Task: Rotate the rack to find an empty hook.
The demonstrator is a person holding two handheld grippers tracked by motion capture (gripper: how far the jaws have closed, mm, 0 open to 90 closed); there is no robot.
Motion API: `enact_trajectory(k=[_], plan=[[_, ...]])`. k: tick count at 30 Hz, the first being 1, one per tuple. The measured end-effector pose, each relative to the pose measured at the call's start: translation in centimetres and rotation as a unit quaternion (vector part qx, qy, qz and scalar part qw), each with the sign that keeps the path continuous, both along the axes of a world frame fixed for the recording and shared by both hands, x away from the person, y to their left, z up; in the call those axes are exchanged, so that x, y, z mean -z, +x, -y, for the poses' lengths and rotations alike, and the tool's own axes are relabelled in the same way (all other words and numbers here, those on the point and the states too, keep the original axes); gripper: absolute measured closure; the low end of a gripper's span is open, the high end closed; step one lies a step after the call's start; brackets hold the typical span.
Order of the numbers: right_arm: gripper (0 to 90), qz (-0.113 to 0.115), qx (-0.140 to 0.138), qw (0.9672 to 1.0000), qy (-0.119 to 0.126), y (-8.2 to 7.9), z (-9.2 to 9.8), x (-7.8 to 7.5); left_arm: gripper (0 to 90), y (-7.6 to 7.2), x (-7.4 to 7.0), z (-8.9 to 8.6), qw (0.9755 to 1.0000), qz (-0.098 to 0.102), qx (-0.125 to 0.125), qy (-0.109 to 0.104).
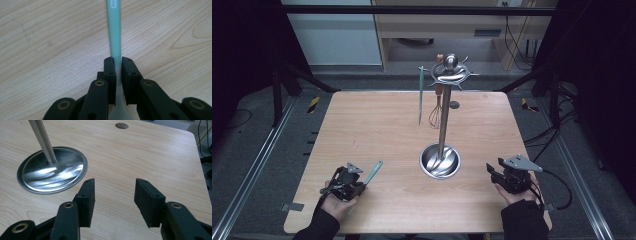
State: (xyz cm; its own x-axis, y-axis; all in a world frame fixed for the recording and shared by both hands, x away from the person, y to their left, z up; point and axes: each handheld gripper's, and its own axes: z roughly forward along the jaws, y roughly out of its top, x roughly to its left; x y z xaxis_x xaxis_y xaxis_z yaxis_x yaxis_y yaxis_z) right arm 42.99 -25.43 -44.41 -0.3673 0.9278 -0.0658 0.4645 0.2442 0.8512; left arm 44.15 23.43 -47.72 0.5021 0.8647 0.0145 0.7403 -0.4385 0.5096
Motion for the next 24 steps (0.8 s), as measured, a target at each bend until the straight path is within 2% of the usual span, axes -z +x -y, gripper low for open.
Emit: enact_trajectory(k=[3,7,14,17,24], plan=[[51.5,-0.002,0.0,1.0,0.002,0.0,0.0,0.0,82.6,0.1,0.0,-0.3,0.9999,-0.003,0.001,-0.011],[51.4,-0.004,0.002,1.0,0.004,0.0,0.0,0.0,82.7,0.0,-0.2,-0.7,0.9999,0.008,0.002,-0.012],[51.3,-0.005,0.004,1.0,0.005,0.1,0.1,0.1,82.7,-0.8,-2.1,-1.6,0.9973,0.052,0.002,-0.051],[51.4,-0.006,0.004,1.0,0.007,0.1,0.1,0.0,82.8,-1.2,-3.0,-1.9,0.9949,0.073,0.001,-0.069],[51.3,-0.003,0.005,1.0,0.005,0.1,0.2,0.0,82.8,-1.9,-4.7,-2.3,0.9875,0.121,-0.004,-0.101]])
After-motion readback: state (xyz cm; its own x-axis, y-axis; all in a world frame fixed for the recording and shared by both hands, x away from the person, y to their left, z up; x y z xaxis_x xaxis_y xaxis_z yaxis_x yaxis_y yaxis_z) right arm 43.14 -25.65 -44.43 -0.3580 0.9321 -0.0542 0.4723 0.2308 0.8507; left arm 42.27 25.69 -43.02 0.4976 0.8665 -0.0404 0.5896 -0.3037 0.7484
